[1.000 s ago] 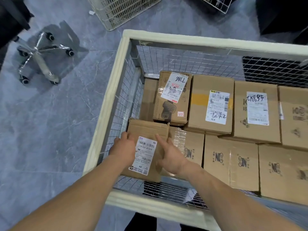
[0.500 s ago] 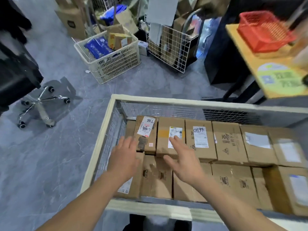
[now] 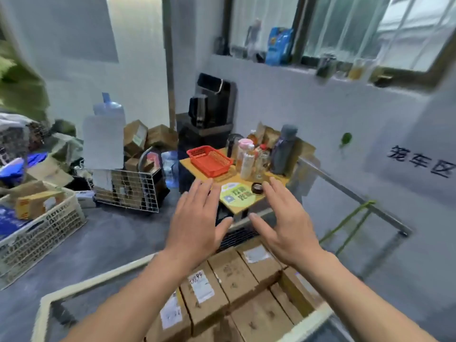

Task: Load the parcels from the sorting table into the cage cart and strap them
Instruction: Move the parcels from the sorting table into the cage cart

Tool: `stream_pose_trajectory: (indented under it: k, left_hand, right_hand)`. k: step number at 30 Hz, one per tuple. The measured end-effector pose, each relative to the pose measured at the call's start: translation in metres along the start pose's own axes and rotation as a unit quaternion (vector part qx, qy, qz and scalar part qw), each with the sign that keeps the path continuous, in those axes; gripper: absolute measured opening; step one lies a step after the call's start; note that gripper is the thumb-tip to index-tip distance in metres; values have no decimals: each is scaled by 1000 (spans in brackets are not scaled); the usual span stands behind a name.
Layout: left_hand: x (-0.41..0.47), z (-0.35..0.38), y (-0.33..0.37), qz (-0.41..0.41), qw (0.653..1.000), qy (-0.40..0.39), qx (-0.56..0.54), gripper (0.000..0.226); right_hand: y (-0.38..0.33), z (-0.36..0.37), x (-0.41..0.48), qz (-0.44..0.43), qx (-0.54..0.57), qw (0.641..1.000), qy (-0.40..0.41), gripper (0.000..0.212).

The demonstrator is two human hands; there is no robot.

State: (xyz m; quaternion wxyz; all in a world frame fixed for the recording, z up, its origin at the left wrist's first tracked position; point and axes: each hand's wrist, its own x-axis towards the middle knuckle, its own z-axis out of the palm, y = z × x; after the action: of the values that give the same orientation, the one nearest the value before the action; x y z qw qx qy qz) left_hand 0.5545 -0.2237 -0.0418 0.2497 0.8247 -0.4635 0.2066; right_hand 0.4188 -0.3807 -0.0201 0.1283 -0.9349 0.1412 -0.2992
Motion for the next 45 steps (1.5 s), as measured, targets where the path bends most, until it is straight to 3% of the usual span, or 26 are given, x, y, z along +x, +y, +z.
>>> stream_pose_trajectory:
  k: [5, 12, 25, 35, 45]
  left_hand:
    - [56, -26, 86, 117, 991, 39, -61, 74]
    - [92, -52, 234, 242, 956, 94, -135, 77]
    - [51, -51, 547, 393, 869, 113, -279, 76]
    - [-30, -31, 721, 481, 809, 39, -336, 77]
    - [-109, 15, 866, 576, 711, -43, -401, 77]
  right_hand:
    - [18, -105, -26, 41, -111, 988, 103, 76]
    - [46, -243, -102, 99, -246, 942, 205, 78]
    - [107, -454, -315, 257, -455, 807, 273, 83]
    - [117, -539, -469, 389, -513, 719, 262, 83]
    - [128, -565, -601, 540, -545, 591, 249, 81]
